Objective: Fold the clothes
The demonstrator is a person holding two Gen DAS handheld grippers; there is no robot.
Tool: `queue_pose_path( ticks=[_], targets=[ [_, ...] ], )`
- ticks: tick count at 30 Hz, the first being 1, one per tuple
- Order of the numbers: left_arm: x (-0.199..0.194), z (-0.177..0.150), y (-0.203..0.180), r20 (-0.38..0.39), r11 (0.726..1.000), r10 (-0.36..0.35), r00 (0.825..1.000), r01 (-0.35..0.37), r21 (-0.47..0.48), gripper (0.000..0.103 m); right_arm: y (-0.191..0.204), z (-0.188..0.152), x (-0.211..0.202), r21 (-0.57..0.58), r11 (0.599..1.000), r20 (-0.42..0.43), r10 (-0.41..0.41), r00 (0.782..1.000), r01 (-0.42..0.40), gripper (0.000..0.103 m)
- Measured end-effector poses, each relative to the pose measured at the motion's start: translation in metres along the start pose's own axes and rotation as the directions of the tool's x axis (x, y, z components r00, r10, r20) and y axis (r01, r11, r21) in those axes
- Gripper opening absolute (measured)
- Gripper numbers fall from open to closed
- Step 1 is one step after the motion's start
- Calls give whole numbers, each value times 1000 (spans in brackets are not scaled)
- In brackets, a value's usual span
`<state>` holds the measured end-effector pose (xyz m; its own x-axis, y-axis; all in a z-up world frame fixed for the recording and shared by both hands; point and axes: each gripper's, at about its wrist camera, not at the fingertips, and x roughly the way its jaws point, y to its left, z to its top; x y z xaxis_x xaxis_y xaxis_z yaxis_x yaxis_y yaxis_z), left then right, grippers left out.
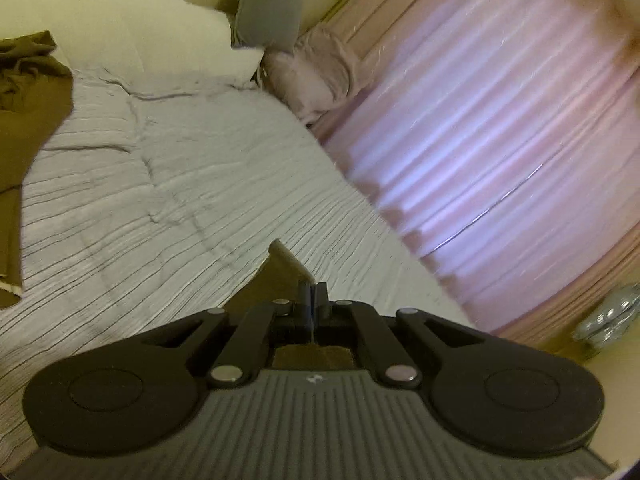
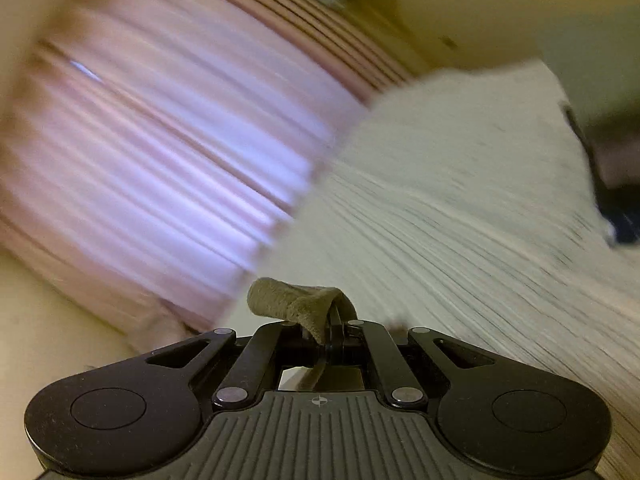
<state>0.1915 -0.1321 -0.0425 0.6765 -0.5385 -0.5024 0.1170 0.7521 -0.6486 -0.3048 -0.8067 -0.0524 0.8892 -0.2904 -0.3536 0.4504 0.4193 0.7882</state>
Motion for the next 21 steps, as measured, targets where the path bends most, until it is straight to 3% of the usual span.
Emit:
queue_pose_path(
  ticks=[4,8,11,14,15,17,19,20,21],
  targets=[
    [-30,-32,55,-47,999,41,998,-42,-21,0,-27,-20,-41,25,1000,-29,13,1000,-12,2],
    [-35,-97,132,-185,988,148,972,-153,-13,0,-109,-74,-78,97,985,-120,-127,985,139,2],
    [-23,-162,187,-308,961,270,912,-275,26,0,-181,-122,-96,185,927,-203,-287,936,325,2],
    [-13,-217,231,-371,914,394,841,-403,58,0,-248,-165,-109,275,827,-292,-414,862,491,3],
    [-16,-229,242,-363,900,418,833,-434,41,0,-264,-175,-113,309,804,-307,-421,853,508,3],
    [-26,-241,256,-330,894,410,850,-446,-40,0,-272,-183,-119,344,809,-282,-395,874,477,10],
    [-35,-242,258,-301,894,392,870,-437,-101,4,-267,-180,-122,317,828,-261,-392,882,462,42],
    [-38,-242,259,-291,893,383,877,-431,-126,7,-263,-178,-123,297,838,-252,-392,884,457,50],
    [-41,-242,259,-280,893,375,884,-425,-148,17,-261,-178,-123,289,841,-247,-395,885,456,59]
  ],
)
